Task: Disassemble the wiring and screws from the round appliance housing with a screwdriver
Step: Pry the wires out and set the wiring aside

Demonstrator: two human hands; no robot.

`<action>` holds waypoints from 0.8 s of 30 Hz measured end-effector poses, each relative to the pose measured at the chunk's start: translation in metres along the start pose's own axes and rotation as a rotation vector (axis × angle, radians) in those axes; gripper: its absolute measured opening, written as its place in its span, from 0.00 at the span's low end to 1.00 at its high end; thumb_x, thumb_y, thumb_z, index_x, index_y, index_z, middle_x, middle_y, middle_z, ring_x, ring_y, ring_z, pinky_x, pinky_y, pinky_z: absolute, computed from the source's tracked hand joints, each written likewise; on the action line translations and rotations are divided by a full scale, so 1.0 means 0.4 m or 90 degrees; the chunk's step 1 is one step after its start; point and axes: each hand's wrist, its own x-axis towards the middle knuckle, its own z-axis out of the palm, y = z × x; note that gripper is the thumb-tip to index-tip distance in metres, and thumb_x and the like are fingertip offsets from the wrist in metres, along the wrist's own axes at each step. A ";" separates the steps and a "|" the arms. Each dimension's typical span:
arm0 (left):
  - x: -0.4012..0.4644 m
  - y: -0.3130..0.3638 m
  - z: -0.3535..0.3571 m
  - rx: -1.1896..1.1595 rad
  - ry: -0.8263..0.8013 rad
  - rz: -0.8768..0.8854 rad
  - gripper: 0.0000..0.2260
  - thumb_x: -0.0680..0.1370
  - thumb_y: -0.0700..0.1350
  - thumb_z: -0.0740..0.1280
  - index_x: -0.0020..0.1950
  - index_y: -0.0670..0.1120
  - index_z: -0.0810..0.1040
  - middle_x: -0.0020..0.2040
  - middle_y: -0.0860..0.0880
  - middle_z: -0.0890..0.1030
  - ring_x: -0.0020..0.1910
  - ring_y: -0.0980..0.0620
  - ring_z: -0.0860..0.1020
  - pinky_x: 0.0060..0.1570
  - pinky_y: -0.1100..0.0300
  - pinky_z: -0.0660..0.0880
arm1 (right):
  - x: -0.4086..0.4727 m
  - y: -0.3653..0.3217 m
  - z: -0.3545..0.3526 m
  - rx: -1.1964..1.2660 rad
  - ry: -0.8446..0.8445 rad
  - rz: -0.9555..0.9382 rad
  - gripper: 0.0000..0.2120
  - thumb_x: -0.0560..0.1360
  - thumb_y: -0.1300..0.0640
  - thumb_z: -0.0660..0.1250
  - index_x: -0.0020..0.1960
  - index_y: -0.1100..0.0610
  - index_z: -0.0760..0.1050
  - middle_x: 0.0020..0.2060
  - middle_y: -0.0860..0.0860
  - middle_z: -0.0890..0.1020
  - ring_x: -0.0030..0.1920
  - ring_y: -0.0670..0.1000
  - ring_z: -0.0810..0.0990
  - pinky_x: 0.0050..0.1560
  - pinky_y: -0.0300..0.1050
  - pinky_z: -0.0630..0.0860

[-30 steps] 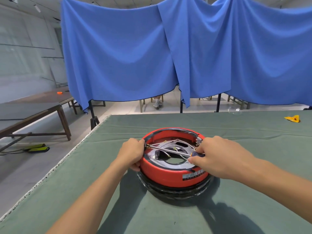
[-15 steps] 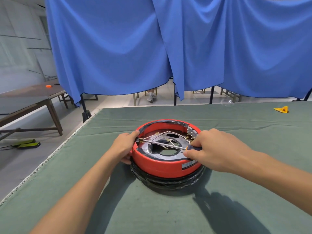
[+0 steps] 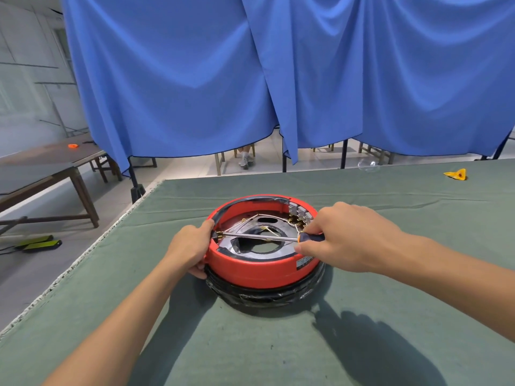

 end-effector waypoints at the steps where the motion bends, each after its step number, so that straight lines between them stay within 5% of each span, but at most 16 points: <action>1: 0.002 -0.007 -0.006 -0.002 0.015 -0.006 0.27 0.77 0.57 0.58 0.31 0.36 0.74 0.22 0.41 0.74 0.23 0.40 0.77 0.23 0.48 0.78 | 0.003 -0.004 0.004 0.000 0.008 -0.010 0.22 0.75 0.40 0.63 0.32 0.56 0.71 0.25 0.48 0.71 0.28 0.50 0.71 0.27 0.42 0.62; 8: 0.015 -0.061 -0.023 -0.043 0.065 -0.016 0.26 0.76 0.62 0.58 0.37 0.39 0.74 0.31 0.42 0.76 0.24 0.45 0.72 0.20 0.57 0.73 | 0.026 -0.018 0.034 0.004 0.014 -0.038 0.23 0.76 0.41 0.62 0.32 0.57 0.67 0.25 0.49 0.70 0.28 0.49 0.68 0.27 0.44 0.63; 14: 0.028 -0.077 -0.016 -0.036 0.086 0.023 0.25 0.77 0.62 0.57 0.34 0.41 0.71 0.29 0.42 0.74 0.21 0.47 0.70 0.17 0.60 0.69 | 0.043 0.000 0.029 -0.002 0.015 -0.073 0.19 0.75 0.39 0.60 0.39 0.53 0.76 0.29 0.49 0.76 0.34 0.53 0.73 0.36 0.46 0.74; 24: 0.038 -0.092 -0.013 -0.022 0.104 0.057 0.26 0.77 0.63 0.56 0.32 0.42 0.71 0.30 0.42 0.76 0.22 0.46 0.72 0.17 0.60 0.68 | 0.063 0.001 0.006 -0.059 0.018 -0.111 0.21 0.75 0.40 0.61 0.36 0.56 0.73 0.28 0.50 0.73 0.34 0.57 0.75 0.33 0.47 0.70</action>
